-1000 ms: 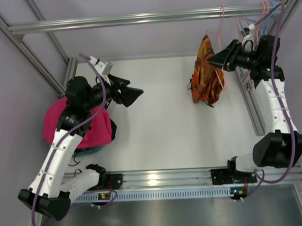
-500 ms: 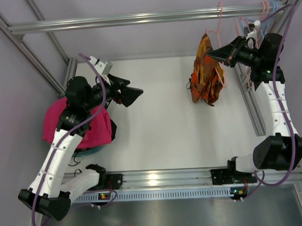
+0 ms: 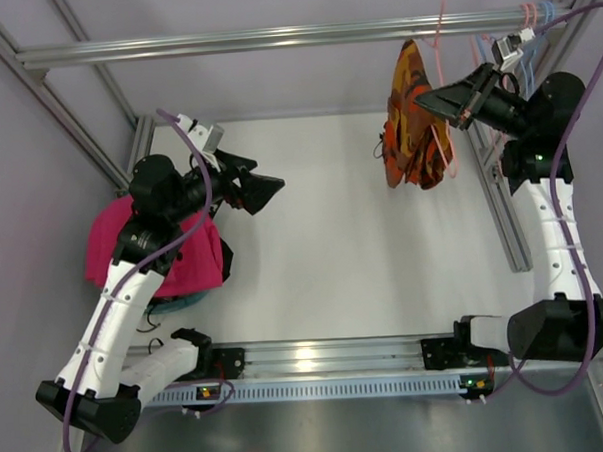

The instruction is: Remove the trousers from the hanger

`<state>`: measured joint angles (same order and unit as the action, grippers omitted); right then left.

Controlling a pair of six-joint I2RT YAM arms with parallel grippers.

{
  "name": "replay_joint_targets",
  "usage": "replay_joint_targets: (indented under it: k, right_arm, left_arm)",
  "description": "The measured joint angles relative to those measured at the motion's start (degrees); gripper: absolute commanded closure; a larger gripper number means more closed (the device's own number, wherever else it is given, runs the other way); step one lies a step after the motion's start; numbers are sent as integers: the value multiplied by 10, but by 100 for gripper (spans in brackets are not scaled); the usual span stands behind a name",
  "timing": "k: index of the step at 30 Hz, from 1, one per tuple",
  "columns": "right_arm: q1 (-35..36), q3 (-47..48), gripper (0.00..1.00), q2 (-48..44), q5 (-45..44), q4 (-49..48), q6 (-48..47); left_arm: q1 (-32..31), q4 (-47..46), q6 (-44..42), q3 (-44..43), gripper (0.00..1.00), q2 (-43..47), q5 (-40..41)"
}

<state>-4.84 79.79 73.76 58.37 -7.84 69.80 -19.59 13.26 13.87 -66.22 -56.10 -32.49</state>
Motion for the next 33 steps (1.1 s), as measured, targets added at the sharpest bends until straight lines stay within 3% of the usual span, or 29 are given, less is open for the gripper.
replay_joint_targets:
  k: [11,16,21,28,33]
  right_arm:
    - [78,-63,100,-69,3,5,-12]
    - [141,-77,100,-85,-24,16,-28]
    - [172,-90,100,-92,-48,34,-38]
    - [189,-97,100,-92,-66,66,-45]
    - [193,-97,100,-92,-79,88,-62]
  left_arm:
    - [-8,-13,-38,49,2,38,14]
    - [-82,-40,-129,123,2,84,67]
    - [-172,-103,-222,172,2,78,174]
    - [-345,-263,-315,174,5,-35,382]
    - [-384,-349,-320,141,4,-152,438]
